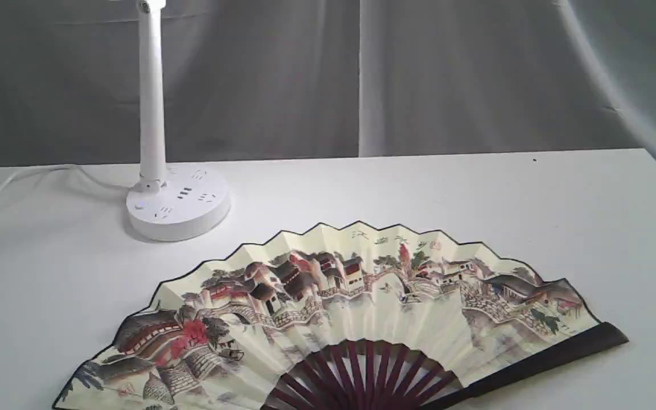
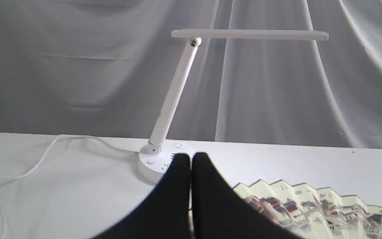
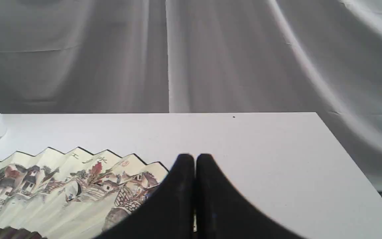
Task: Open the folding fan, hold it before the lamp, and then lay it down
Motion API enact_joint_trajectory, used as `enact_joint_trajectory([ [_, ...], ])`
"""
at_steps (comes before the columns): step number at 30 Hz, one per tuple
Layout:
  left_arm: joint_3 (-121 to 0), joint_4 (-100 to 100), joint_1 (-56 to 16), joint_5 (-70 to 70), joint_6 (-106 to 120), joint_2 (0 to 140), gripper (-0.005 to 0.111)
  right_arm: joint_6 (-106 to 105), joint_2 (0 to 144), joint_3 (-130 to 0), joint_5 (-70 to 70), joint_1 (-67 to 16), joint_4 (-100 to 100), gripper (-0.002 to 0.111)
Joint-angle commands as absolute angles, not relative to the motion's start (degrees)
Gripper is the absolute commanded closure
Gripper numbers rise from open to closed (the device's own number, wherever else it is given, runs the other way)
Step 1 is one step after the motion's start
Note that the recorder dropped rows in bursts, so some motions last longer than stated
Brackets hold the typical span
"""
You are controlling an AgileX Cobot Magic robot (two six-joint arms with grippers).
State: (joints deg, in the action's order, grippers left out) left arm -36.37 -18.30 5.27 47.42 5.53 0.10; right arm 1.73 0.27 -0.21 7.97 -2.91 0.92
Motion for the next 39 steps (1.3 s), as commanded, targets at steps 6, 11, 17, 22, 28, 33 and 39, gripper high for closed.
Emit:
enact_joint_trajectory([
  [6, -29.2, -24.6, 5.4, 29.4, 6.1, 0.0, 0.107, 1.7, 0.0, 0.0, 7.9, -2.8, 0.6, 0.108],
  [11, -21.5, -30.1, 5.4, 17.3, 6.4, 0.0, 0.107, 1.7, 0.0, 0.0, 7.9, -2.8, 0.6, 0.108],
  [17, -12.7, -28.9, 5.4, 6.2, 11.2, 0.0, 0.107, 1.9, 0.0, 0.0, 7.9, -2.8, 0.5, 0.108],
  [22, -8.0, -25.4, 5.4, 0.0, 18.8, 0.0, 0.107, 1.9, 0.0, 0.0, 7.9, -2.8, 0.5, 0.108],
  [28, -2.7, -21.0, 5.4, -1.6, 20.0, 0.0, 0.107, 1.9, 0.0, 0.0, 7.9, -2.8, 0.5, 0.108],
  [33, -0.3, -21.0, 5.4, -1.4, 19.8, 0.0, 0.107, 1.7, 0.0, 0.0, 7.9, -2.8, 0.4, 0.108],
  [39, 0.0, -16.9, 5.4, 1.3, 20.2, 0.0, 0.107, 1.7, 0.0, 0.0, 7.9, -2.8, 0.4, 0.108],
])
